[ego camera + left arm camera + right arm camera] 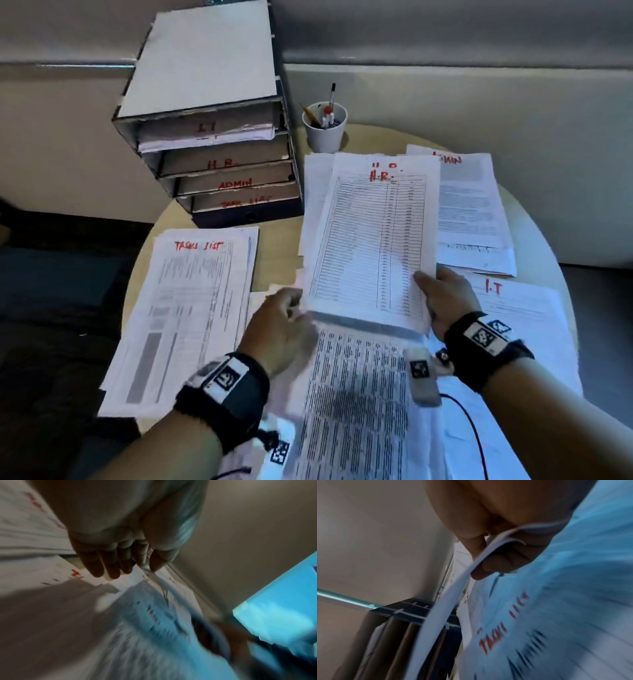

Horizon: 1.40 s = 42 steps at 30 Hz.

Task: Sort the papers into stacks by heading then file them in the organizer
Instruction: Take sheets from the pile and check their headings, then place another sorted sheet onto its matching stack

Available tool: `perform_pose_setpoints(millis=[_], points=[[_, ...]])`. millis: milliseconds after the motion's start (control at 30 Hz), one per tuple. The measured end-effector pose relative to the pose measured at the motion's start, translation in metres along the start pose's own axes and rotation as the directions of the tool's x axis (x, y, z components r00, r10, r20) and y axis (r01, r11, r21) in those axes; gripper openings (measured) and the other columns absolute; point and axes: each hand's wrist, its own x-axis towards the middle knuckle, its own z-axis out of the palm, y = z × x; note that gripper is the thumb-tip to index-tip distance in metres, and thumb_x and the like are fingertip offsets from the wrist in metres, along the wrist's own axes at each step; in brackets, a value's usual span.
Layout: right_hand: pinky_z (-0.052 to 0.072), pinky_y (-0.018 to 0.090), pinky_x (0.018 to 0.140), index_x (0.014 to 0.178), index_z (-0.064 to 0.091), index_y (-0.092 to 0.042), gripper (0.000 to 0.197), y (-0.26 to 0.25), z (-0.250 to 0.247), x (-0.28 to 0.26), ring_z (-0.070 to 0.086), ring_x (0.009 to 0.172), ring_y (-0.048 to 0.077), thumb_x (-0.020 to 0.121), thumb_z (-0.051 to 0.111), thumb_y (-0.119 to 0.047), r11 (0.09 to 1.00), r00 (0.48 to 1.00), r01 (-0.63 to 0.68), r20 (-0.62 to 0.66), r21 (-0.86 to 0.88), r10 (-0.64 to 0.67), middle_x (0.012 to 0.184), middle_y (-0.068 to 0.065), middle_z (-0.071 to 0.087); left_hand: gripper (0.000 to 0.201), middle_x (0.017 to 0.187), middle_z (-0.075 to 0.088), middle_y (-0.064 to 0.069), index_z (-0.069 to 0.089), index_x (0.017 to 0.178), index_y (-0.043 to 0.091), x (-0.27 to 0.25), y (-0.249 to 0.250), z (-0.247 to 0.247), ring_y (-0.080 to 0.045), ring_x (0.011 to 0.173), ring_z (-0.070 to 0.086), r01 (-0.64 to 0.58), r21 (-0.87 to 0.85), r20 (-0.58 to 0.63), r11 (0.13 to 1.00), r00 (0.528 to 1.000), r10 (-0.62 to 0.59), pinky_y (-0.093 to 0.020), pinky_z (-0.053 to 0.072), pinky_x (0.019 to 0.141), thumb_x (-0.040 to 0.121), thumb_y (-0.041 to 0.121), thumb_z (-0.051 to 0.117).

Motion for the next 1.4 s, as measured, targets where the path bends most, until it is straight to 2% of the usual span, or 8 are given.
perform_pose_setpoints(millis=[133,300,500,633,733,967,1167,1400], points=[[0.056,0.048,0.088,0.088,0.069,-0.014,0.009,-0.032,0.024,0.058,0.069,0.092,0.032,0.091,0.061,-0.016,0.961,0.998,0.051,-0.023,-0.272,-0.059,0.103,0.013,0.072,0.069,0.162,0.020,-0.008,0.030,0.149,0.027,-0.034,-0.033,0.015,-0.031,0.148,0.022,-0.234,0.701,0.354,0.674,0.934,-0.043,-0.046,0.031,0.116,0.089,0.047,0.058],[0.056,0.039,0.075,0.101,0.065,-0.008,0.022,-0.056,0.052,0.106,0.064,0.080,0.031,0.088,0.057,-0.025,0.813,0.991,0.130,0.043,-0.568,-0.128,0.095,0.015,0.068,0.087,0.165,-0.020,0.002,-0.001,0.156,0.032,-0.041,-0.049,0.016,-0.027,0.152,-0.014,-0.256,0.703,0.418,0.663,0.904,-0.093,-0.052,0.011,0.122,0.094,0.040,0.059],[0.043,0.039,0.104,0.143,0.044,-0.008,0.058,-0.072,0.061,0.099,0.053,0.124,0.034,0.095,0.055,-0.040,0.649,0.973,0.139,-0.017,-0.748,-0.229,0.138,0.019,0.054,0.081,0.165,-0.008,0.000,0.008,0.153,0.030,-0.046,-0.056,0.017,-0.027,0.153,-0.002,-0.287,0.710,0.373,0.644,0.928,0.002,-0.053,0.019,0.120,0.091,0.042,0.060],[0.042,0.032,0.095,0.122,0.064,-0.017,0.037,-0.051,0.035,0.019,0.059,0.112,0.029,0.091,0.061,-0.038,0.528,0.904,0.307,0.069,-0.792,-0.422,0.121,0.012,0.066,0.060,0.154,0.026,-0.002,0.036,0.140,0.028,-0.041,-0.042,0.015,-0.026,0.138,0.031,-0.235,0.728,0.320,0.643,0.947,-0.017,-0.047,0.034,0.107,0.088,0.049,0.057],[0.042,0.027,0.077,0.098,0.073,-0.021,0.018,0.001,0.007,-0.063,0.065,0.097,0.026,0.089,0.065,-0.034,0.390,0.919,0.384,0.307,-0.837,-0.247,0.100,0.004,0.073,0.040,0.122,0.048,0.000,0.050,0.116,0.024,-0.019,-0.025,0.016,-0.024,0.113,0.046,-0.215,0.723,0.223,0.657,0.972,0.072,-0.040,0.042,0.088,0.087,0.050,0.056],[0.052,0.039,0.086,0.116,0.057,-0.033,0.046,0.094,-0.018,-0.155,0.050,0.117,0.022,0.072,0.063,-0.043,0.111,0.813,0.581,0.581,-0.806,-0.032,0.126,-0.006,0.050,0.056,0.128,0.048,-0.003,0.051,0.124,0.025,0.045,0.033,0.047,-0.028,0.118,0.045,-0.400,0.775,0.378,0.488,0.914,0.149,-0.046,0.041,0.093,0.078,0.049,0.073],[0.047,0.050,0.097,0.125,0.057,-0.027,0.050,0.094,-0.024,-0.159,0.039,0.136,0.030,0.075,0.064,-0.029,0.100,0.804,0.593,0.594,-0.799,-0.027,0.147,0.008,0.041,0.058,0.115,0.055,-0.002,0.052,0.118,0.031,0.053,0.041,0.050,-0.030,0.111,0.048,-0.293,0.844,0.301,0.449,0.952,0.056,-0.045,0.036,0.084,0.068,0.047,0.076],[0.034,0.043,0.109,0.127,0.057,-0.032,0.041,0.093,-0.030,-0.154,0.032,0.141,0.024,0.086,0.057,-0.037,0.153,0.797,0.601,0.604,-0.785,-0.033,0.150,0.002,0.036,0.005,0.097,0.060,0.007,0.060,0.088,0.029,0.047,0.027,0.027,-0.025,0.101,0.051,-0.336,0.733,0.306,0.591,0.939,0.155,-0.041,0.034,0.083,0.085,0.033,0.061]])
